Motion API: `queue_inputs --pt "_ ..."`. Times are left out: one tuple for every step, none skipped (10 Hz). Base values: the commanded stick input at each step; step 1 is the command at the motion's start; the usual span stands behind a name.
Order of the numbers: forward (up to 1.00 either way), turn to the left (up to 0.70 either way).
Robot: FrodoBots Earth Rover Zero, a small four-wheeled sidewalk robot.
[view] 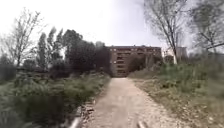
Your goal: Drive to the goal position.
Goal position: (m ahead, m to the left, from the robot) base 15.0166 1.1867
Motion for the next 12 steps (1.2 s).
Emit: queue_inputs --pt "1.00 -0.16" --pt "1.00 -0.33" --pt "1.00 -0.40" --pt "1.00 -0.25" --pt "1.00 -0.03" --pt "1.00 0.00" --pt "1.00 0.00" --pt "1.00 0.00" --pt "1.00 0.00" --pt "1.00 0.00" --pt "1.00 0.00" --pt "1.00 0.00"
